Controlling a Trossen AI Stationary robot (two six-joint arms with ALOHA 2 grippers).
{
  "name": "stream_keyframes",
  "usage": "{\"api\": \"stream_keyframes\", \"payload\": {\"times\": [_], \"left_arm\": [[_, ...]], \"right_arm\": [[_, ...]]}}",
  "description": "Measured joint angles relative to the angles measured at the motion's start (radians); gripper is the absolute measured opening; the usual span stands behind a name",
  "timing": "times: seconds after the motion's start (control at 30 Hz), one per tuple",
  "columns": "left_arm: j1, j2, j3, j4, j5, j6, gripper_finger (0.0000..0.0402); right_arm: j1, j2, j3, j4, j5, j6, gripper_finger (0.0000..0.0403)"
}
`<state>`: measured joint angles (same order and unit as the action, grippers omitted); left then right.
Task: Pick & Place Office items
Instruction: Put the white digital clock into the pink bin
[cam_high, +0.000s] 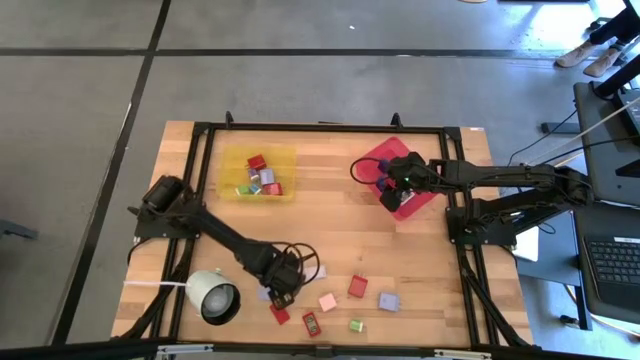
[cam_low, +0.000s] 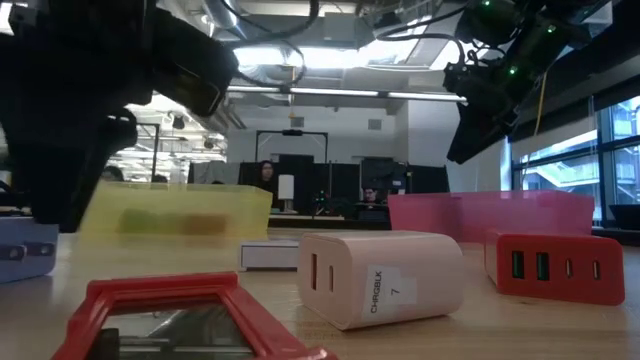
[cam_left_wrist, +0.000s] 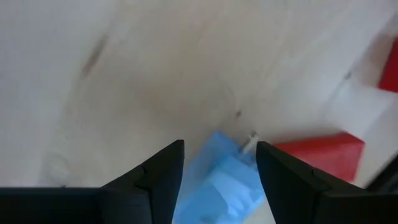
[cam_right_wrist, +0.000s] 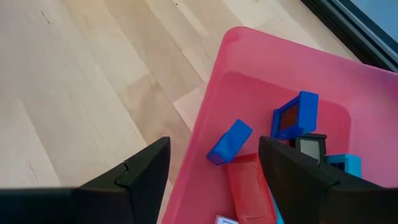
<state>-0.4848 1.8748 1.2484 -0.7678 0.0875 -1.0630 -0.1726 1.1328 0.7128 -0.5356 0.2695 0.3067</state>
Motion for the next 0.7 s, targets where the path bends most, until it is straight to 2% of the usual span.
{"api": "stream_keyframes", "payload": {"times": [0.17, 0.33, 0.47, 0.57, 0.7], "left_arm": [[-0.021, 0.0, 0.0, 0.0, -0.116, 0.0, 0.0223], [-0.015, 0.0, 0.0, -0.003, -0.135, 0.022, 0.0248], [0.011, 0.0, 0.0, 0.013, -0.248, 0.062, 0.0255], [0.036, 0.0, 0.0, 0.07, -0.313, 0.151, 0.0256], [0.049, 0.001, 0.0, 0.205, -0.34, 0.379, 0.0256]], "right_arm": [[0.0, 0.0, 0.0, 0.004, 0.003, 0.0, 0.0249], [0.0, 0.0, 0.0, 0.005, 0.064, 0.004, 0.0249], [0.0, 0.0, 0.0, 0.011, 0.049, -0.003, 0.0249], [0.0, 0.0, 0.0, 0.011, 0.014, 0.0, 0.0249], [0.0, 0.001, 0.0, 0.011, 0.0, -0.001, 0.0249]]}}
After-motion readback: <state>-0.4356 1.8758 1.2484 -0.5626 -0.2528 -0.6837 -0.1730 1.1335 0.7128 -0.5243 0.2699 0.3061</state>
